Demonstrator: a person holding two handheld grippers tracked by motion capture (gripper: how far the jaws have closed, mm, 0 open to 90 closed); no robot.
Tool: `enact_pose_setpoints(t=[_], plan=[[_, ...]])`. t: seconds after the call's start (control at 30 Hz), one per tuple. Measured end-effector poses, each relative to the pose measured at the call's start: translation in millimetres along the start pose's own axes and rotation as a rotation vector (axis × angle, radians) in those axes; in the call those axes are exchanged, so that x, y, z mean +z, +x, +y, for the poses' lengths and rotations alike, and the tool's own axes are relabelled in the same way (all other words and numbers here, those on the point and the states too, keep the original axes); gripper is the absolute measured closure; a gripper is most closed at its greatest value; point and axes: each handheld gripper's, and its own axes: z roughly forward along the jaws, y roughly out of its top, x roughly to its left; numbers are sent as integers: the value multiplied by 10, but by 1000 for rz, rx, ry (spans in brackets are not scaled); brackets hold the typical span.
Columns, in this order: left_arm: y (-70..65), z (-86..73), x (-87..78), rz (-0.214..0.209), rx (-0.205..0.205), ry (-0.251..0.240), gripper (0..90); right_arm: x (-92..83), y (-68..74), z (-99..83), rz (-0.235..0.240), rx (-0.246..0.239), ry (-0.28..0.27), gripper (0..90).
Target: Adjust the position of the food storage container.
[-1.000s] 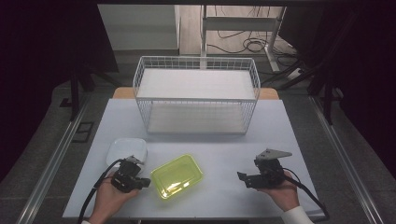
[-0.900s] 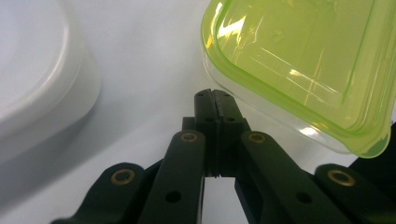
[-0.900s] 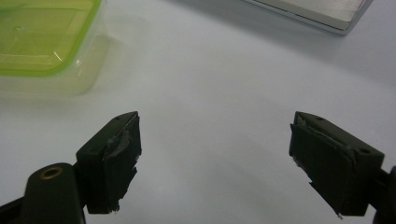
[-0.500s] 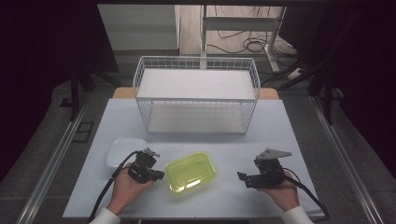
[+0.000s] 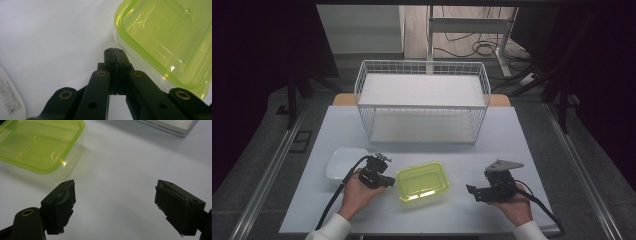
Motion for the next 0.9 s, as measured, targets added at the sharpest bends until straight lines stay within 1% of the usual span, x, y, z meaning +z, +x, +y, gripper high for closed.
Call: enact_pose_setpoints(t=[0.17,0.33,0.37,0.43,0.47,0.53,0.57,0.6,0.63,0.7,0.73,0.77,0.8,0.83,0.87,0.9], plan=[[2,15,13,-2,7,-4,897,-1,0,-3,2,-1,5,168],[9,8,-26,-1,1,-25,875,-3,-7,-6,-1,-3,4,170],[7,3,-40,-4,-7,-33,875,-6,-5,-6,0,-3,3,170],[13,-11,-76,-16,-12,-50,846,-13,-6,-7,0,-4,-4,170],[16,-27,-126,-34,-22,-70,833,-16,-4,-7,1,0,-6,170],[18,-36,-156,-40,-21,-76,800,-17,-2,-6,4,4,-10,170],[10,-47,-182,-44,-25,-88,800,-21,0,-6,7,10,-9,170],[1,-58,-206,-50,-31,-99,774,-24,0,-6,9,11,-9,169],[-17,-87,-251,-72,-36,-113,726,-27,2,-7,13,15,-14,171],[-55,-125,-304,-100,-22,-119,696,-39,1,-6,17,15,-17,174],[-55,-125,-304,-100,-22,-119,690,-45,-4,-6,16,11,-18,174],[-122,-171,-363,-142,5,-128,690,-49,-5,-6,16,12,-19,174],[-122,-171,-363,-142,5,-128,692,-52,-5,-7,14,14,-20,174],[-215,-212,-414,-167,43,-126,696,-53,-10,-6,12,11,-21,174],[-215,-212,-414,-167,43,-126,697,-53,-10,-6,12,11,-21,174],[-269,-229,-427,-183,63,-123,697,-47,-9,-7,12,13,-19,174]])
